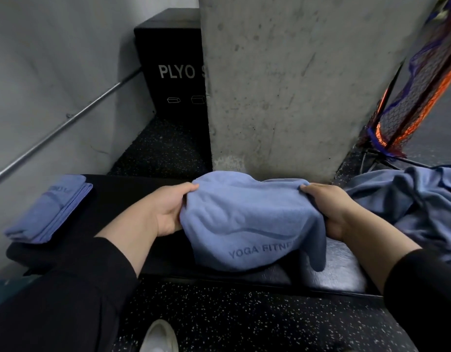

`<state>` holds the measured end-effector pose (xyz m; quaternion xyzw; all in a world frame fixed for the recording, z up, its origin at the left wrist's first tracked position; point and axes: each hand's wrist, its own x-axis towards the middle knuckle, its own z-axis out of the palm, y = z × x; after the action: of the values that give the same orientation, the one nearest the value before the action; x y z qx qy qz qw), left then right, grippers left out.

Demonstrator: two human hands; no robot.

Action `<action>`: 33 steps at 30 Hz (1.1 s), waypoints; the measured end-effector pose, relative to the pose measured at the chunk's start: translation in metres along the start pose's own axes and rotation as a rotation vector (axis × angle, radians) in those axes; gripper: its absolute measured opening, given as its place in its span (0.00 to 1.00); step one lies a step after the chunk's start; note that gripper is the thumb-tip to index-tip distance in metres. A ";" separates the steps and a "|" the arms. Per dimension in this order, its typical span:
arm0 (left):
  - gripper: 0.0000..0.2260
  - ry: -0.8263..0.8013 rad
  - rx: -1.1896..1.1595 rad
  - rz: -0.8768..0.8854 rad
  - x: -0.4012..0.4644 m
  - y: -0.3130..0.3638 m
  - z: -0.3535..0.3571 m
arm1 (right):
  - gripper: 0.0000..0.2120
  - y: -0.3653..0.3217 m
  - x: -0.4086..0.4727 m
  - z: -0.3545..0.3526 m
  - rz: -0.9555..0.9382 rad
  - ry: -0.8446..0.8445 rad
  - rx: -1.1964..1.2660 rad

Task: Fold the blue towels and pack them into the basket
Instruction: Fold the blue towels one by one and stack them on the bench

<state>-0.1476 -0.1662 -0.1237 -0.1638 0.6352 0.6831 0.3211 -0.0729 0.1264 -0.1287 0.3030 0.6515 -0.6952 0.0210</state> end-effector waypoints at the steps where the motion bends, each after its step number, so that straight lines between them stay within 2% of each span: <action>1: 0.12 0.015 -0.012 0.012 0.003 -0.001 0.000 | 0.09 -0.001 0.000 0.000 0.011 0.017 -0.010; 5: 0.13 0.062 -0.113 0.194 0.011 0.004 0.012 | 0.10 -0.006 -0.001 0.005 -0.050 0.009 0.068; 9: 0.18 -0.045 -0.226 0.441 0.010 0.019 0.038 | 0.13 -0.026 -0.004 0.004 -0.301 0.036 0.309; 12: 0.18 -0.068 -0.328 0.581 0.013 0.034 0.055 | 0.17 -0.035 -0.008 0.000 -0.360 0.008 0.475; 15: 0.17 0.048 -0.256 0.470 0.021 0.028 0.061 | 0.17 -0.028 -0.010 -0.006 -0.318 -0.012 0.385; 18: 0.14 0.043 -0.159 0.348 0.020 0.017 0.060 | 0.13 -0.019 -0.008 -0.015 -0.218 0.018 0.312; 20: 0.13 0.025 -0.189 0.328 0.018 0.018 0.056 | 0.12 -0.015 -0.005 -0.018 -0.141 0.023 0.303; 23: 0.12 0.017 -0.225 0.290 0.015 0.022 0.048 | 0.16 -0.010 -0.001 -0.021 -0.030 0.015 0.260; 27: 0.11 0.123 -0.132 0.163 0.022 0.009 0.040 | 0.14 -0.003 0.002 -0.018 0.027 -0.072 0.157; 33: 0.12 0.278 0.052 0.157 0.050 -0.006 0.035 | 0.16 0.010 0.016 -0.007 0.078 -0.105 0.198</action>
<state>-0.1738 -0.1211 -0.1549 -0.1984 0.7017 0.6602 0.1797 -0.0788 0.1369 -0.1447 0.2917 0.5652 -0.7699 0.0520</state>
